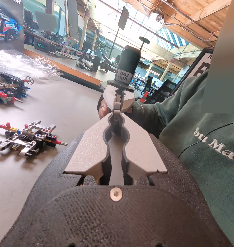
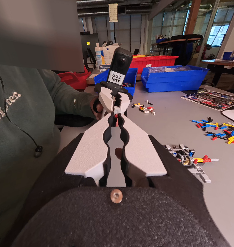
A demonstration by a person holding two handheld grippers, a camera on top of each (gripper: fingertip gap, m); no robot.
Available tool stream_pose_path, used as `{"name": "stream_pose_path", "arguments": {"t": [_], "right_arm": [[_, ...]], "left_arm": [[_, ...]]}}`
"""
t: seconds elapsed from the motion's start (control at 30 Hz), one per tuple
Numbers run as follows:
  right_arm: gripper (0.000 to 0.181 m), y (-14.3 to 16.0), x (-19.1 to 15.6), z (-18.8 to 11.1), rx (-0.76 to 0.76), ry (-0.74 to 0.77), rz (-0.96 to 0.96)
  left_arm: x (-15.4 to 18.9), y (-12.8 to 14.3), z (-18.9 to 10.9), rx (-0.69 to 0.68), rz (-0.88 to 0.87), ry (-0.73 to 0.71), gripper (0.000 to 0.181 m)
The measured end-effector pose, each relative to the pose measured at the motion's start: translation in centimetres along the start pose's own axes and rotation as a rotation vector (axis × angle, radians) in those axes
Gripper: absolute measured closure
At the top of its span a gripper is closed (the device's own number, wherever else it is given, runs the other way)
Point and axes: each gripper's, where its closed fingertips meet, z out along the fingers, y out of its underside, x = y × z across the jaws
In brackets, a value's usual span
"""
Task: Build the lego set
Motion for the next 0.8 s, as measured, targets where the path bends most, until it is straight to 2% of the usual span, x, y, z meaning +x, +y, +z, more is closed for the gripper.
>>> {"name": "stream_pose_path", "arguments": {"t": [0.67, 0.77, 0.8], "right_arm": [[0.175, 1.1, -0.4, 0.3, -0.016, -0.034, 0.049], [0.176, 0.4, -0.1, 0.3, 0.026, -0.048, 0.108], [0.175, -0.2, 0.1, 0.3, 0.056, -0.061, 0.147]], "left_arm": [[0.1, 1.0, 0.1, -0.024, -0.073, 0.035, 0.176], [0.2, 0.0, 0.2, 0.003, -0.064, 0.048, 0.176], [0.4, -0.6, 0.1, 0.021, -0.043, 0.049, 0.171]]}}
